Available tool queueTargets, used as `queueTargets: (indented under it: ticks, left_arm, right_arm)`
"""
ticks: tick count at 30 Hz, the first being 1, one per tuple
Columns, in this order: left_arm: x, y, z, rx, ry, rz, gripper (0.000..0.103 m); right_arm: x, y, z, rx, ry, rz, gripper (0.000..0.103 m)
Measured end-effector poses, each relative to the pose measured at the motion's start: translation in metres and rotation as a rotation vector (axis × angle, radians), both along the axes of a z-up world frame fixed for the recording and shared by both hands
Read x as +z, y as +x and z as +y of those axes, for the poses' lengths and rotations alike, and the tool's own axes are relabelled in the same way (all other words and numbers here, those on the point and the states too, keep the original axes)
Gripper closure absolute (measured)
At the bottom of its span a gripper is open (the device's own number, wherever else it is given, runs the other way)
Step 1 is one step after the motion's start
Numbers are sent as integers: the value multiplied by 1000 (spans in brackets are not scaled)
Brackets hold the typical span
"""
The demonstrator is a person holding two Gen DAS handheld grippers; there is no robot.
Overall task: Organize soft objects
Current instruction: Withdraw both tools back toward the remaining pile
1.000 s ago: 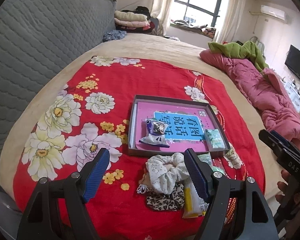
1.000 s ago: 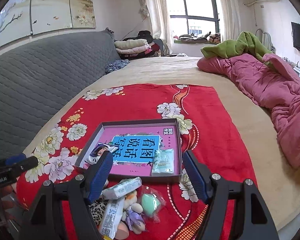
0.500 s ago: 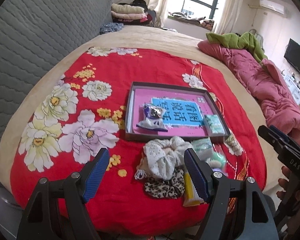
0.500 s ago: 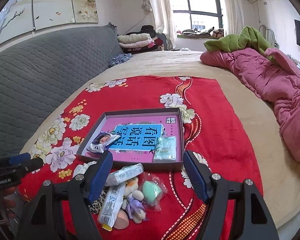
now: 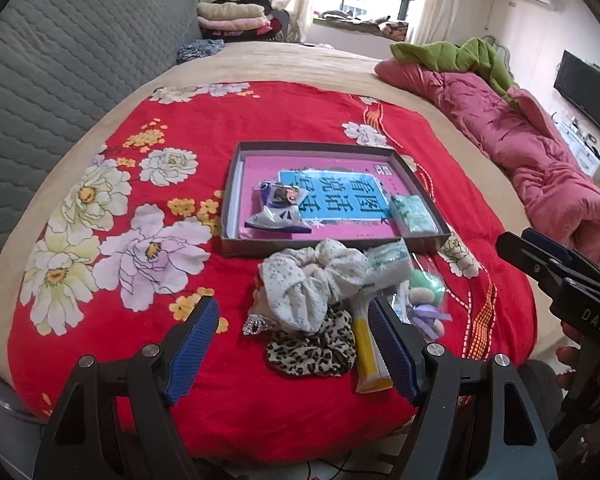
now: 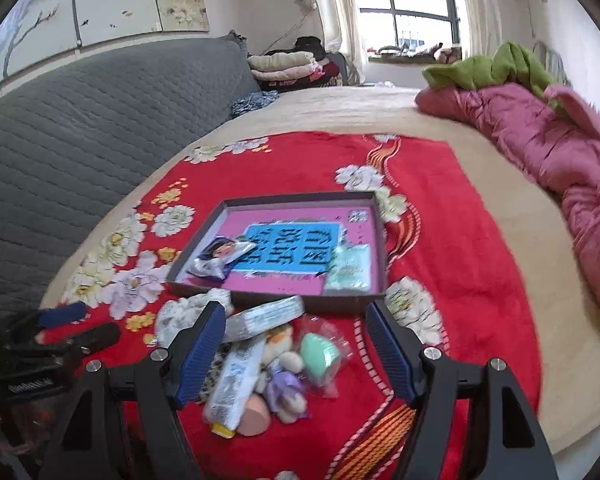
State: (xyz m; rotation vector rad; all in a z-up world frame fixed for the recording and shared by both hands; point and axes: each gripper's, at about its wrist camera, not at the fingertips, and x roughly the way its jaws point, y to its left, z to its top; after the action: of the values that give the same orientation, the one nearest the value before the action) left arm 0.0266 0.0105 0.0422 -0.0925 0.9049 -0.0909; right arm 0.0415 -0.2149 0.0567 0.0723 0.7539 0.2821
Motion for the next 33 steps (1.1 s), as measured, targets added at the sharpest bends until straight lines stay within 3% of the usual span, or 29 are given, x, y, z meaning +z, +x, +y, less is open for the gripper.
queueTargets:
  ticks: [15,33]
  left_arm:
    - [-14,0,-6,-20,-6,23,25]
    - [-36,9,-3,-15,-38,12,25]
  right_arm:
    - [-16,-11,18,57,-59,23,31]
    - [-49,-4,31,90,-55,79,31]
